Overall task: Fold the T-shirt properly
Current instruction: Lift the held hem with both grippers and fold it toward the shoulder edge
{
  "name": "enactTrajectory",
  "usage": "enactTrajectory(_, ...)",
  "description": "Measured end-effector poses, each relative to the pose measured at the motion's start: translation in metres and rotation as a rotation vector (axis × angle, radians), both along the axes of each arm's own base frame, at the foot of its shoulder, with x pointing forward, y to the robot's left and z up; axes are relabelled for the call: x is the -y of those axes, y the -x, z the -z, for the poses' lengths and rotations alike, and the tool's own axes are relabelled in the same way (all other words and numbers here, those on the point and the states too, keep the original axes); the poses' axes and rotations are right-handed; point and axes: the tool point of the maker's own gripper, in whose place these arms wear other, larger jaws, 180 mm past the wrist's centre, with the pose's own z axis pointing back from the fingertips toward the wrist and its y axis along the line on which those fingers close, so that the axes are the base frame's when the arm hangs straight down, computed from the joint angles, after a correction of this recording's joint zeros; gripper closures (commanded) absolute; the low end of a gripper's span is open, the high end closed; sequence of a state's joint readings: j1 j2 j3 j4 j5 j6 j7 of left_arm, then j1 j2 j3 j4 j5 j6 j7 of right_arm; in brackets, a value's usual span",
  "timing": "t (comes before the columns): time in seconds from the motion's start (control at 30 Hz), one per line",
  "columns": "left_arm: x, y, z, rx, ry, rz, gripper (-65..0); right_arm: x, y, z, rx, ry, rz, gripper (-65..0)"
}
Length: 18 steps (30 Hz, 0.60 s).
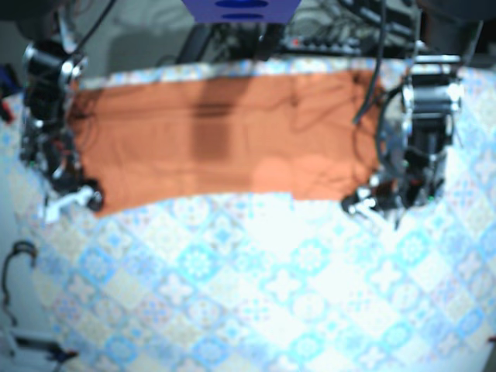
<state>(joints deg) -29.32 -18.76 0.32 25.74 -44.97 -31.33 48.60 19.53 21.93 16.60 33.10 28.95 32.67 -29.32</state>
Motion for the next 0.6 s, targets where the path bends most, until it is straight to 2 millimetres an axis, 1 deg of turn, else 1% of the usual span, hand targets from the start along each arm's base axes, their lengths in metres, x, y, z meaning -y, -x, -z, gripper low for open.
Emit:
enactTrajectory(0.17, 0.0, 0.0, 0.0, 0.0, 0.0, -0.001, 0.0, 0.003, 0.0, -0.001, -0.005, 0.004, 0.002, -31.0)
enactTrajectory(0.33, 0.0, 0.0, 0.0, 0.0, 0.0, 0.0, 0.0, -0.008, -0.003, 0.001, 0.004, -0.014, -0.003, -31.0)
enactTrajectory(0.4, 0.0, 0.0, 0.0, 0.0, 0.0, 0.0, 0.0, -0.009, -0.003, 0.001, 0.003, -0.012, -0.008, -31.0)
enactTrajectory(0.6, 0.0, 0.0, 0.0, 0.0, 0.0, 0.0, 0.0, -0.023, -0.006, 0.003, 0.004, -0.002, -0.055, -30.9)
